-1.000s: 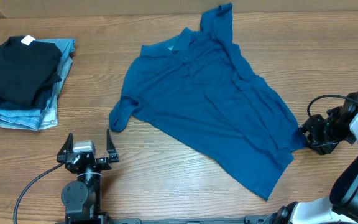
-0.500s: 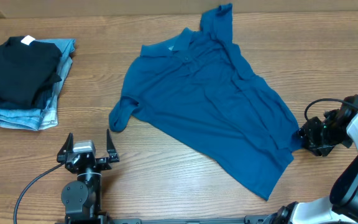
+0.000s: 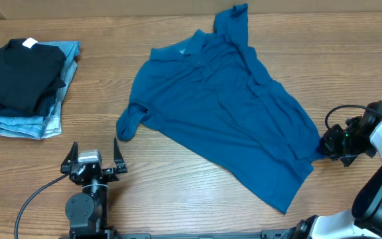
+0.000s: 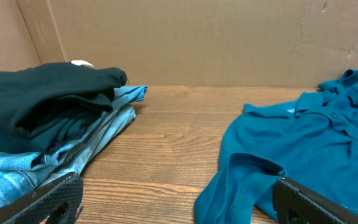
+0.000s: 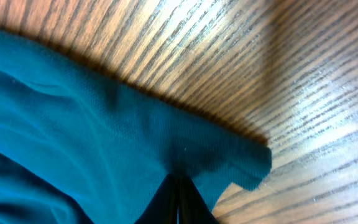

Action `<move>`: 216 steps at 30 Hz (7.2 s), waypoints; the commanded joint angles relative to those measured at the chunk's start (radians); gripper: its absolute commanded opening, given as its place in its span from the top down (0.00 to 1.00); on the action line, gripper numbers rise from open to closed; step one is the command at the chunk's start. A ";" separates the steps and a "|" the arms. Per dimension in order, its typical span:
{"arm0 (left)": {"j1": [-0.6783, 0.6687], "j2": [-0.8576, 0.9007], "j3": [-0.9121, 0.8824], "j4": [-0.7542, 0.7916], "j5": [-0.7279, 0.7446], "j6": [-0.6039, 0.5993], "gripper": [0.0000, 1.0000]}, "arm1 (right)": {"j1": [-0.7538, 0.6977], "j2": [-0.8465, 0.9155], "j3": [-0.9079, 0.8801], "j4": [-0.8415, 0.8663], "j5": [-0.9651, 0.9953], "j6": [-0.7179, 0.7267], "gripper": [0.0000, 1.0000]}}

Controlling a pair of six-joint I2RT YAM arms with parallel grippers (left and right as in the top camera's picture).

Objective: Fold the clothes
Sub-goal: 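Move the right gripper to the shirt's right hem and grasp it, then pull the shirt hem rightward with the right gripper to spread it, then reach the left gripper to the shirt collar and grasp it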

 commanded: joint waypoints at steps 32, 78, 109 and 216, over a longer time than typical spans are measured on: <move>-0.006 -0.009 -0.004 0.004 -0.010 -0.010 0.00 | -0.003 -0.006 -0.094 0.134 0.012 0.052 0.60; -0.006 -0.009 -0.004 0.004 -0.010 -0.010 0.00 | -0.003 0.175 0.523 0.205 0.202 0.023 0.96; -0.006 -0.009 -0.004 0.004 -0.010 -0.010 0.00 | -0.003 0.481 0.702 0.807 0.351 -0.089 0.73; -0.360 2.460 1.963 -0.343 0.075 0.295 0.38 | 0.200 -0.327 0.110 -0.344 0.066 0.047 0.96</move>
